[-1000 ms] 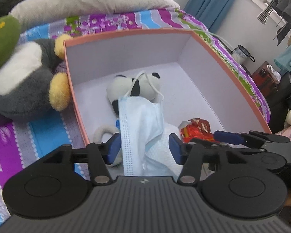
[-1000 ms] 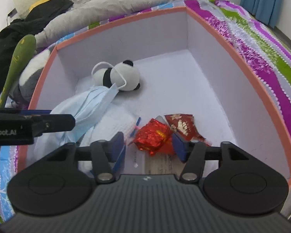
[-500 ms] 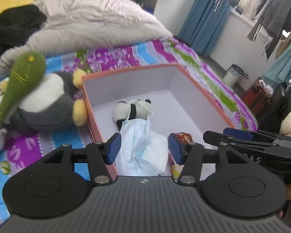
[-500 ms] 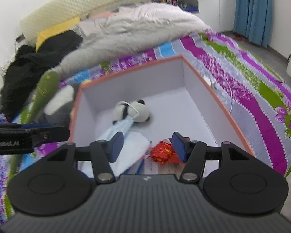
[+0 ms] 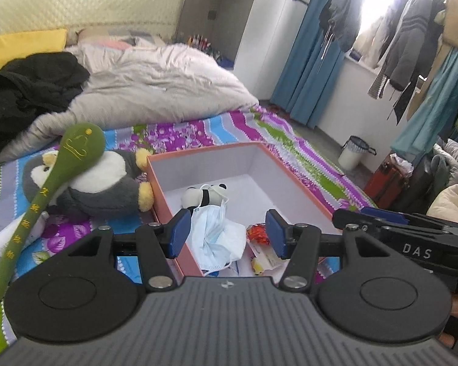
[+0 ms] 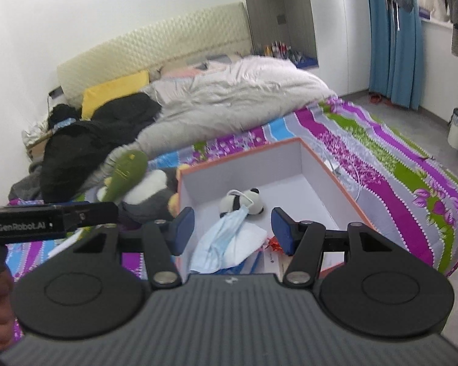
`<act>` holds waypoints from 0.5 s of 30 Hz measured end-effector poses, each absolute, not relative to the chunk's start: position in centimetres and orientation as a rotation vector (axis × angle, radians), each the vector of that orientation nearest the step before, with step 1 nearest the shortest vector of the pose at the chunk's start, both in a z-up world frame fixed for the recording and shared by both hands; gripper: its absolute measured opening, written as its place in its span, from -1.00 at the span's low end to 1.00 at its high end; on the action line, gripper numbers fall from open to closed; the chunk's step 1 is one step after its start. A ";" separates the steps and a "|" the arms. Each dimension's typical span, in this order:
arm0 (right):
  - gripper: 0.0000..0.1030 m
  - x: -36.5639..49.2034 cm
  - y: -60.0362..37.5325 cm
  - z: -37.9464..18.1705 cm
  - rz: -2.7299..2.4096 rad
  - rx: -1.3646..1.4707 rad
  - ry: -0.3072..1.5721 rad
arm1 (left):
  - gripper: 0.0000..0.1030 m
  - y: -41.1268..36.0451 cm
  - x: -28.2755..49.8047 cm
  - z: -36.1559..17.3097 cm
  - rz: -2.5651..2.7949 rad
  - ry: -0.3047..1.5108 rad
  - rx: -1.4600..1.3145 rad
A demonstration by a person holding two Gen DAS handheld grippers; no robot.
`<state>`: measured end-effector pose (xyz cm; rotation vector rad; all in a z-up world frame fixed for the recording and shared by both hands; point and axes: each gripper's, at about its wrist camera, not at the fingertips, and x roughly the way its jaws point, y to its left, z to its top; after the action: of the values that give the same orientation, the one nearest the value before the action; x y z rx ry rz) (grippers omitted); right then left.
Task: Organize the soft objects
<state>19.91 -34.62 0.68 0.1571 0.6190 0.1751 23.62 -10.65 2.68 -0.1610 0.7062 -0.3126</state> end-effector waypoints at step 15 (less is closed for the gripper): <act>0.13 10.7 -33.1 2.2 0.151 0.107 0.526 | 0.20 -8.7 13.9 5.2 -0.297 0.632 -0.154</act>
<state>10.70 -33.07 2.17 0.1067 0.5264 0.1506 13.88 -8.74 5.16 -0.1536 0.6321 -0.2970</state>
